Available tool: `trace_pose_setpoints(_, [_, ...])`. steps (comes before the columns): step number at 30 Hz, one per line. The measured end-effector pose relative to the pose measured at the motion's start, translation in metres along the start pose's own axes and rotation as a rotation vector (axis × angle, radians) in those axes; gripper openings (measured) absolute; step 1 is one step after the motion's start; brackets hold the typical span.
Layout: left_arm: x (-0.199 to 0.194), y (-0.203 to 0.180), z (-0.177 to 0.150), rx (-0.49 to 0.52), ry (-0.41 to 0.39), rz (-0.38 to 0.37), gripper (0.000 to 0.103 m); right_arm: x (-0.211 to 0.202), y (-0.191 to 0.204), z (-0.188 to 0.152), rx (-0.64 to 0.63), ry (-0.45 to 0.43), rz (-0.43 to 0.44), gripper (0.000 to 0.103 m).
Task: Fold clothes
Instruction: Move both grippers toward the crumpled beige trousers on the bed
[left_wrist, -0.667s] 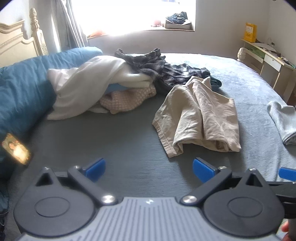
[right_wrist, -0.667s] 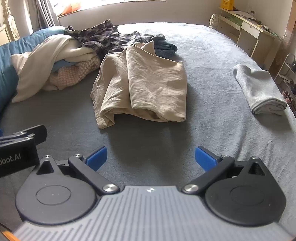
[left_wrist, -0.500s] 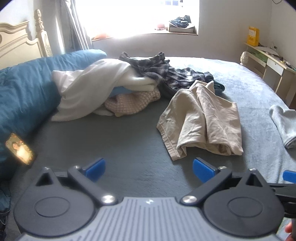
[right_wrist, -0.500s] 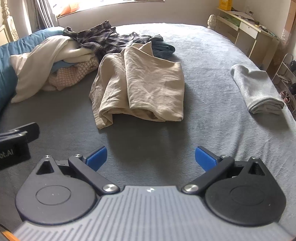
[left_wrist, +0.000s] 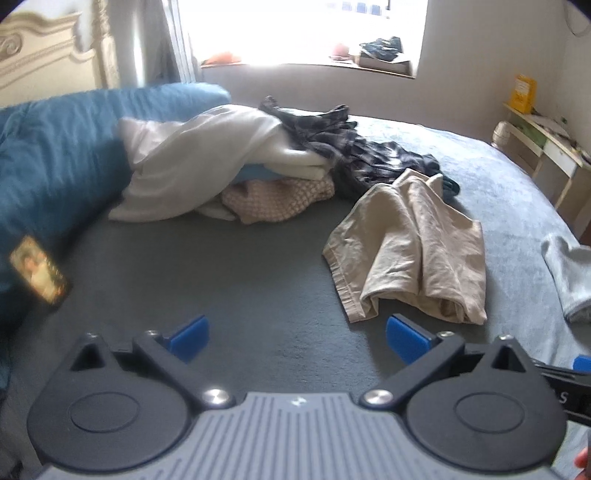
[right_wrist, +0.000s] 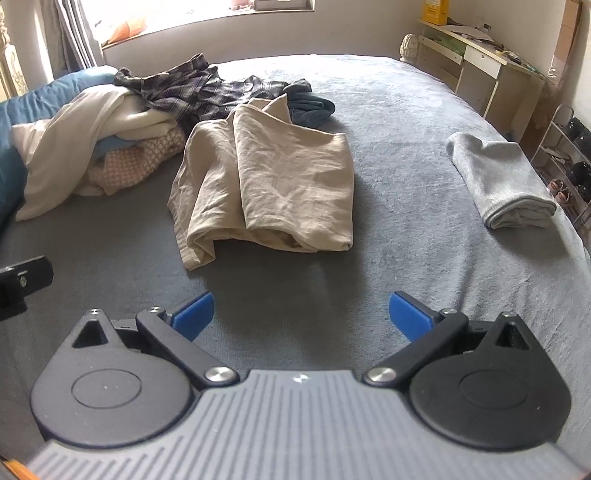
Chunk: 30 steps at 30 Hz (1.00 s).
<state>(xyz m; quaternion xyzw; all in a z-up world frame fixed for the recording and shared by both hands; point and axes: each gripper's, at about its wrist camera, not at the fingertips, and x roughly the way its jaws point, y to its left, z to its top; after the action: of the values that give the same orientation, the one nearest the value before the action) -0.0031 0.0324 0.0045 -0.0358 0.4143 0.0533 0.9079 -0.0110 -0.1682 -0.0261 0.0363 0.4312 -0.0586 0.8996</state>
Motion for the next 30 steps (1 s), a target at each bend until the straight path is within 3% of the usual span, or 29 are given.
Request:
trace_pose_setpoints(4, [0.016, 0.006, 0.005, -0.048, 0.122, 0.059, 0.103, 0.000, -0.002, 0.002, 0.008, -0.003, -0.003, 0.102])
trace_pose_setpoints(6, [0.020, 0.007, 0.004, -0.045, 0.137, 0.079, 0.103, 0.000, -0.003, 0.002, 0.018, 0.002, -0.005, 0.102])
trace_pose_setpoints(22, [0.006, 0.001, 0.005, 0.024, 0.037, 0.081, 0.103, -0.006, 0.003, 0.003, 0.000, -0.028, -0.016, 0.102])
trace_pose_setpoints(30, [0.006, 0.000, 0.002, 0.041, 0.035, 0.078, 0.103, -0.008, 0.006, 0.003, -0.014, -0.037, -0.014, 0.102])
